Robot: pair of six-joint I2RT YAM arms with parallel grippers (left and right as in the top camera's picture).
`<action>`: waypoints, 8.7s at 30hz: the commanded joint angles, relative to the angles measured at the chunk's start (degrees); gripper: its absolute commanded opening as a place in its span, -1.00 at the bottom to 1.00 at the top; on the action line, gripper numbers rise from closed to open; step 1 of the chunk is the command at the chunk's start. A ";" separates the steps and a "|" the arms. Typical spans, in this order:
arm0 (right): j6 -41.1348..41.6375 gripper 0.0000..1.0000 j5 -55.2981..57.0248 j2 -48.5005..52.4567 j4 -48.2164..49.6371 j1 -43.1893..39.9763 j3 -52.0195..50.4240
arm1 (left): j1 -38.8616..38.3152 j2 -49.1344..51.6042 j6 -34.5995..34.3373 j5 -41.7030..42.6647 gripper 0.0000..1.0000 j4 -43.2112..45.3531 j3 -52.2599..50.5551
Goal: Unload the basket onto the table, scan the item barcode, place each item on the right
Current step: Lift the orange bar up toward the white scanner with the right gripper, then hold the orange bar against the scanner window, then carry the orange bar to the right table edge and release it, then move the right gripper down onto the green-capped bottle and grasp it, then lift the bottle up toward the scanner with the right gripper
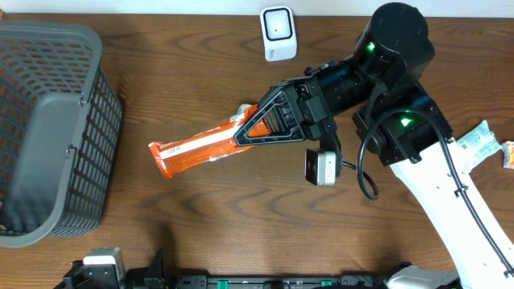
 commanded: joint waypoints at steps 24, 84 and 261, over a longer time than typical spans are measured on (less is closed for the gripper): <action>68.17 -0.97 -0.96 9.05 3.87 -10.47 0.44 | 0.24 -0.20 0.92 0.55 0.95 0.07 0.20; 170.90 -0.97 72.91 45.27 7.56 -20.96 0.44 | 0.24 -0.20 0.92 0.55 0.96 0.07 0.20; 157.70 0.98 92.00 51.78 -53.09 -1.05 28.15 | 0.24 -0.20 0.92 0.55 0.96 0.07 0.20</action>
